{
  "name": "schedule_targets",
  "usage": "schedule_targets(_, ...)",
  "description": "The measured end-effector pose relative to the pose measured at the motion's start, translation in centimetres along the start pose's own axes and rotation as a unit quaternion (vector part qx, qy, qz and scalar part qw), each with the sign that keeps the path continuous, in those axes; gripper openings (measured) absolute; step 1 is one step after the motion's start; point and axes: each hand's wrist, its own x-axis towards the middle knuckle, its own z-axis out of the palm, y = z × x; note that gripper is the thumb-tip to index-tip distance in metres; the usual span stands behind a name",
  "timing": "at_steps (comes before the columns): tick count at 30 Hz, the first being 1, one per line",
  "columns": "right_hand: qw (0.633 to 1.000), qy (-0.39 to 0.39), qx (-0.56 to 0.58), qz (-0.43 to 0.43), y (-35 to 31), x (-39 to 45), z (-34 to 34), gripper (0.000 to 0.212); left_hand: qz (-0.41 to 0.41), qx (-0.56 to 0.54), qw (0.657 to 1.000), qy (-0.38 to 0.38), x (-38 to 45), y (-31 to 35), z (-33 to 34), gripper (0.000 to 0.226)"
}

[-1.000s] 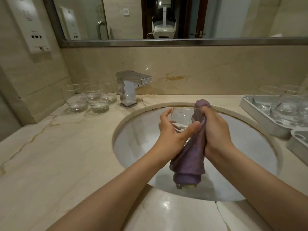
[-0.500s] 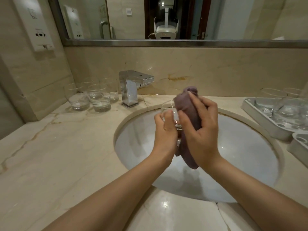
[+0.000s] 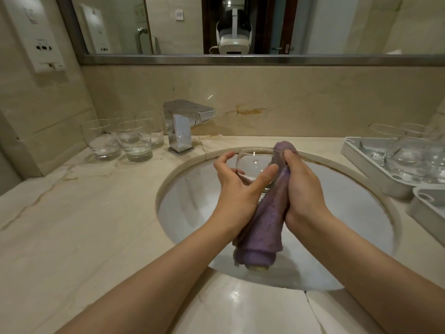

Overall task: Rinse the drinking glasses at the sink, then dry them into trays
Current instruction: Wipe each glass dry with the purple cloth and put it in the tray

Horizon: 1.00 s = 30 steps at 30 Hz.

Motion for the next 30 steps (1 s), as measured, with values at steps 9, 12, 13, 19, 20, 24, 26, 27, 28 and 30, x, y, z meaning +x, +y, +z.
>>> schedule_targets(9, 0.802, -0.042, -0.336, -0.491, 3.0, -0.1, 0.1, 0.047, -0.065, -0.117, 0.99, 0.048, 1.1, -0.2, -0.3, 0.041)
schedule_targets(12, 0.849, -0.018, -0.255, -0.462, 2.5, 0.1, -0.1, 0.046, -0.053, -0.127, 0.99, 0.023, 0.7, 0.2, 0.0, 0.036)
schedule_targets(13, 0.882, -0.016, -0.215, -0.419, 2.0, 0.1, -0.1, 0.045, -0.051, -0.125, 0.991, 0.012, 0.6, 0.2, 0.1, 0.035)
schedule_targets(19, 0.996, 0.001, 0.084, 0.005, 1.2, 1.4, -0.7, 0.035, -0.063, -0.047, 0.992, -0.094, 0.1, 0.7, 0.0, 0.038)
schedule_targets(20, 0.993, 0.0, 0.106, 0.051, 1.5, 1.4, -0.8, 0.039, -0.065, -0.011, 0.991, -0.116, 0.2, 0.8, -0.2, 0.051)
schedule_targets(24, 0.986, 0.007, 0.112, 0.123, 1.9, 1.2, -0.9, 0.02, -0.095, 0.055, 0.985, -0.134, 0.9, 0.1, -1.3, 0.098)
schedule_targets(26, 0.986, 0.012, 0.119, 0.118, 1.6, 1.2, -0.8, 0.019, -0.097, 0.042, 0.988, -0.114, 1.0, -0.1, -1.4, 0.087)
schedule_targets(27, 0.988, 0.015, 0.112, 0.105, 1.4, 1.0, -0.6, 0.02, -0.096, 0.037, 0.99, -0.101, 1.0, -0.2, -1.3, 0.078)
schedule_targets(28, 0.992, 0.014, 0.086, 0.087, 1.2, 0.8, -0.4, 0.022, -0.093, 0.036, 0.991, -0.089, 1.0, -0.4, -1.3, 0.073)
schedule_targets(30, 0.999, 0.019, 0.008, 0.024, 1.0, 0.4, -0.2, 0.023, -0.104, 0.03, 0.991, -0.073, 1.1, -0.8, -0.9, 0.066)
